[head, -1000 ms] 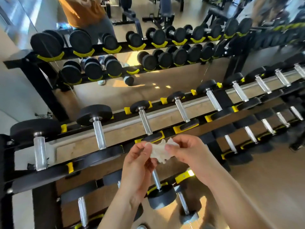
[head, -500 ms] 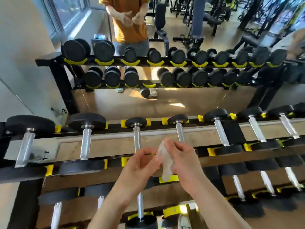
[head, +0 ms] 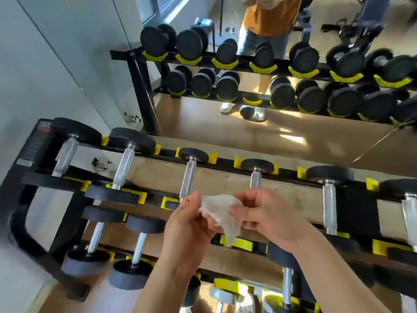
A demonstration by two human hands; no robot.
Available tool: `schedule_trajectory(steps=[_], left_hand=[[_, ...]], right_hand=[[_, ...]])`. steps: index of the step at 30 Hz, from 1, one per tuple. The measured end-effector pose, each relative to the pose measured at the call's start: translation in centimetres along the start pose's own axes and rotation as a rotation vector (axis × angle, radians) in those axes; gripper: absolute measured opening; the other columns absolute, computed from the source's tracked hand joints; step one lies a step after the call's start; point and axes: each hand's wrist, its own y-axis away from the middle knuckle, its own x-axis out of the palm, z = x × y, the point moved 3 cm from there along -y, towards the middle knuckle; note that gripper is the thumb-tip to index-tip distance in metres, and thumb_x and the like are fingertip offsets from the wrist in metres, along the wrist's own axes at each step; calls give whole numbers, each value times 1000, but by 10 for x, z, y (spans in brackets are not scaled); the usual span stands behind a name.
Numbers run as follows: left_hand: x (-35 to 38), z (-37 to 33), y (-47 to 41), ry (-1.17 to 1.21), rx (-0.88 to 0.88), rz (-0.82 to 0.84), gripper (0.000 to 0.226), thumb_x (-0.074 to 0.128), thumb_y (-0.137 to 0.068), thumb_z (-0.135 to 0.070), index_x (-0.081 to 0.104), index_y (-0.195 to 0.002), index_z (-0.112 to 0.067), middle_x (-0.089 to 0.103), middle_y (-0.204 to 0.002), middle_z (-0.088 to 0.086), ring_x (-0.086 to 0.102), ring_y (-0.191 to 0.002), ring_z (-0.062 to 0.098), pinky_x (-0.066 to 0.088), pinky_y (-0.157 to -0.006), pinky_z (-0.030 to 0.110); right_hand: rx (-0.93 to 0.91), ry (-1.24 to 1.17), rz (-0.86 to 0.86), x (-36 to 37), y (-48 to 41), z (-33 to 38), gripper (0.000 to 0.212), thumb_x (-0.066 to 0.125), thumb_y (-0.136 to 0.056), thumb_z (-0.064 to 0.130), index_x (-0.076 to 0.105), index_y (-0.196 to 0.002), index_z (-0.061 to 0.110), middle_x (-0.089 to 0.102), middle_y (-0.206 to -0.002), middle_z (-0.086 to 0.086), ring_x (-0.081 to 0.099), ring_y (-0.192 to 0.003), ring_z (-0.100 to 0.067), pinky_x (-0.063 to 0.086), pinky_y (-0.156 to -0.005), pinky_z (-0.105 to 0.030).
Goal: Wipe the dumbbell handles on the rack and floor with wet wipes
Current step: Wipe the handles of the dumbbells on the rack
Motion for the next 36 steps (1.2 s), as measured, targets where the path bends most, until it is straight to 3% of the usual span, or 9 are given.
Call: schedule_trajectory(steps=[4, 8, 10, 13, 15, 18, 23, 32, 36], left_hand=[[-15, -10, -13, -76, 14, -103, 13, 62, -76, -18, 58, -84, -8, 44, -56, 5, 43, -45, 10, 41, -42, 18], [-44, -18, -28, -556, -8, -36, 20, 65, -84, -21, 64, -91, -3, 63, -79, 27, 59, -66, 24, 56, -60, 28], [-54, -20, -37, -740, 24, -2, 14, 65, -89, -19, 65, -92, -5, 69, -83, 19, 64, -72, 24, 55, -71, 30], [-67, -33, -50, -971, 258, -139, 7, 70, -85, -14, 65, -88, -18, 69, -84, -1, 65, -80, 13, 52, -71, 19], [-71, -45, -55, -899, 360, -170, 3, 69, -86, -16, 67, -87, -19, 68, -84, -2, 64, -80, 13, 51, -70, 20], [-66, -50, -64, -767, 260, -7, 17, 67, -82, -30, 68, -92, -15, 71, -82, 1, 67, -77, 14, 53, -69, 21], [-79, -41, -96, -795, 171, -152, 18, 75, -79, -32, 69, -82, -15, 70, -68, 5, 65, -62, 19, 55, -64, 30], [-111, -28, -188, -1502, 647, -147, 5, 70, -86, -29, 67, -83, -28, 63, -66, -14, 58, -57, 4, 48, -52, 20], [-138, -11, -179, -1495, 709, -211, 22, 70, -79, -38, 69, -100, -32, 58, -92, -17, 58, -80, 5, 44, -67, 11]], right_hand=[[52, -272, -19, 10, -20, -1, 14, 71, -68, 11, 74, -80, 5, 66, -72, -7, 59, -59, -12, 47, -52, -19], [9, -421, -110, 23, -45, -6, 15, 68, -69, 19, 78, -73, 9, 72, -91, -9, 59, -77, -15, 48, -63, -22], [10, -496, -115, 34, -58, -11, 18, 64, -76, 21, 77, -75, 9, 73, -107, -10, 65, -93, -16, 51, -70, -25], [33, -522, -176, 49, -78, -18, 20, 60, -83, 24, 66, -78, 6, 72, -89, -8, 68, -92, -19, 51, -70, -26], [16, -379, -257, 55, -91, -22, 23, 62, -83, 32, 69, -80, 11, 65, -75, -6, 61, -76, -18, 49, -68, -29], [-4, -6, -296, 62, -107, -22, 23, 56, -94, 34, 74, -89, 19, 65, -75, -9, 57, -69, -14, 50, -65, -35], [-70, 334, -382, 59, -137, -26, 9, 64, -91, 16, 60, -97, 22, 67, -71, 9, 58, -62, 0, 43, -55, -11], [-458, 728, -676, 33, -237, -90, 14, 70, -87, 21, 74, -101, 23, 60, -96, 12, 56, -85, -2, 43, -75, -7], [-584, 892, -714, 32, -242, -106, 20, 69, -85, 33, 74, -104, 26, 57, -98, 6, 55, -87, -12, 44, -75, -20]])
